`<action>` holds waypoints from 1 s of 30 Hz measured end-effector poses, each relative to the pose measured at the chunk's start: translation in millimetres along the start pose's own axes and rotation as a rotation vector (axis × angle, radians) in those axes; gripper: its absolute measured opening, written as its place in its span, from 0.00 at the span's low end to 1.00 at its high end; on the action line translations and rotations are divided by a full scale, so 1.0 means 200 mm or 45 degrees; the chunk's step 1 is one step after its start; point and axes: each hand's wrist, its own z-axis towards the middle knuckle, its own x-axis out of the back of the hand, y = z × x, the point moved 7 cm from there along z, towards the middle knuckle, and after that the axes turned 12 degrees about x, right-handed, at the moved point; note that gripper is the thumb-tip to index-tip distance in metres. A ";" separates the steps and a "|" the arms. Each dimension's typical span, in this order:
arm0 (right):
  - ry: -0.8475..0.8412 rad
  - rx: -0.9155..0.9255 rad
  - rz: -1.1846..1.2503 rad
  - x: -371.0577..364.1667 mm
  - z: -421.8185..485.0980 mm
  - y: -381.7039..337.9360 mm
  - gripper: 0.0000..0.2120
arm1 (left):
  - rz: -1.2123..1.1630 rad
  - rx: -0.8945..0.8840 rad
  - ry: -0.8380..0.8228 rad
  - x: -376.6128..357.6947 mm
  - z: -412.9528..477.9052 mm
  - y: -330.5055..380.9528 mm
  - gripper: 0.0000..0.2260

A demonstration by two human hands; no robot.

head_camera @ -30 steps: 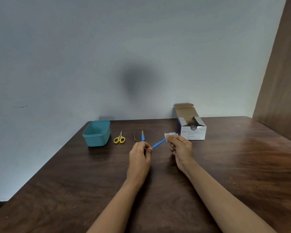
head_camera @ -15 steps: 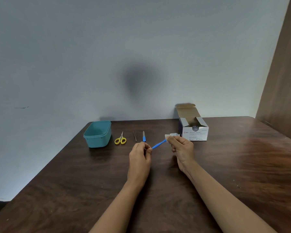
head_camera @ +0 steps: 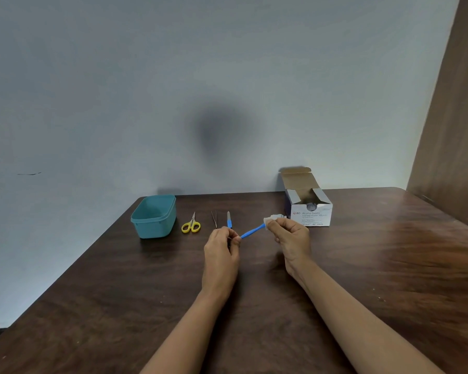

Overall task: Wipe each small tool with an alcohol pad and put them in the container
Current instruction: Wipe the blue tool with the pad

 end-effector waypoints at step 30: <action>0.045 0.187 -0.102 0.02 -0.02 -0.05 0.09 | -0.045 -0.039 -0.001 -0.02 0.00 0.00 0.04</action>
